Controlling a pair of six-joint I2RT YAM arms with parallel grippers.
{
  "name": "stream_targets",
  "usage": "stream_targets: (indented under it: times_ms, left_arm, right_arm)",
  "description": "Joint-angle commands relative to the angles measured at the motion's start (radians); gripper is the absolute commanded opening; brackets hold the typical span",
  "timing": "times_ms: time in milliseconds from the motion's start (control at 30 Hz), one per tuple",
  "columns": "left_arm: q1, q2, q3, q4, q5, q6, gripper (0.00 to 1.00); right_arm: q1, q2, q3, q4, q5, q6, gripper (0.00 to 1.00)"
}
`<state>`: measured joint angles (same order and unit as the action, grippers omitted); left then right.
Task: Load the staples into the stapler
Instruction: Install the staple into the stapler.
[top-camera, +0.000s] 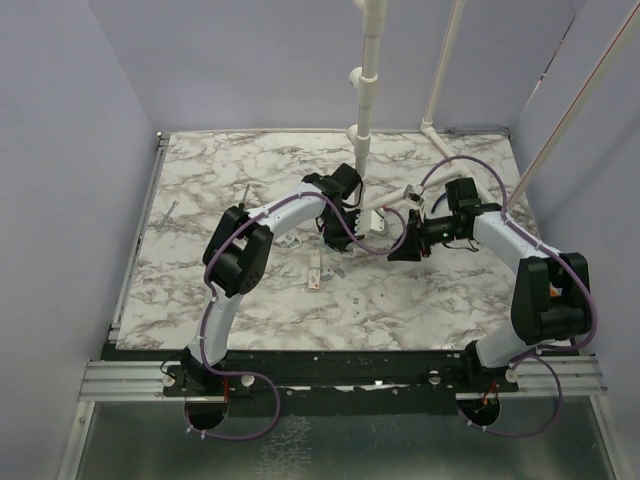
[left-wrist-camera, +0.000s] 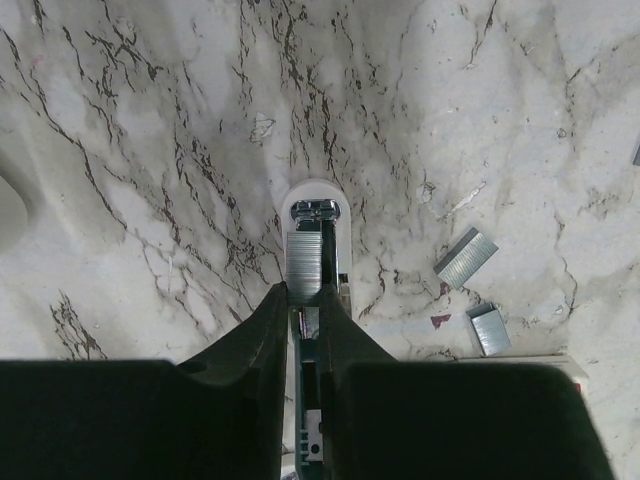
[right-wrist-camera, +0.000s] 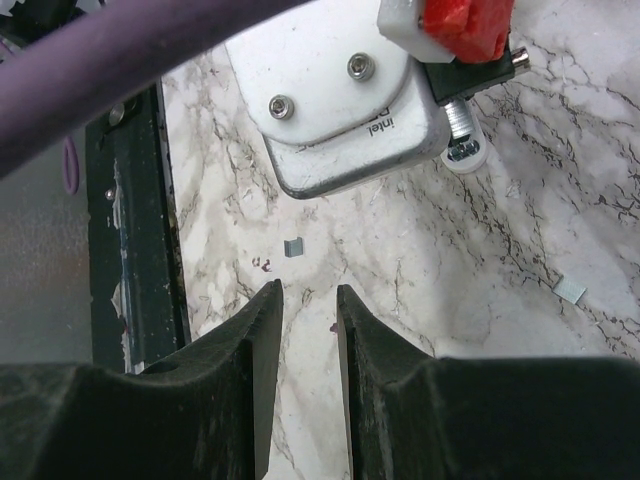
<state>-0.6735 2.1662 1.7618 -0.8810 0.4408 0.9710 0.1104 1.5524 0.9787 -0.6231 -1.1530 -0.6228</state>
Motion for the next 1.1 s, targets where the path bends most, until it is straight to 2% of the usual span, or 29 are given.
stream_targets:
  times_ms: [0, 1067]
  left_arm:
    - [0.001, 0.016, 0.037, -0.051, 0.007, 0.032, 0.0]
    - [0.001, -0.074, -0.025, 0.0, 0.039, -0.02, 0.01]
  right_arm:
    - [-0.004, 0.011, 0.025, -0.014, -0.008, -0.02, 0.32]
    - [-0.005, 0.02, 0.03, -0.024, -0.012, -0.024, 0.32]
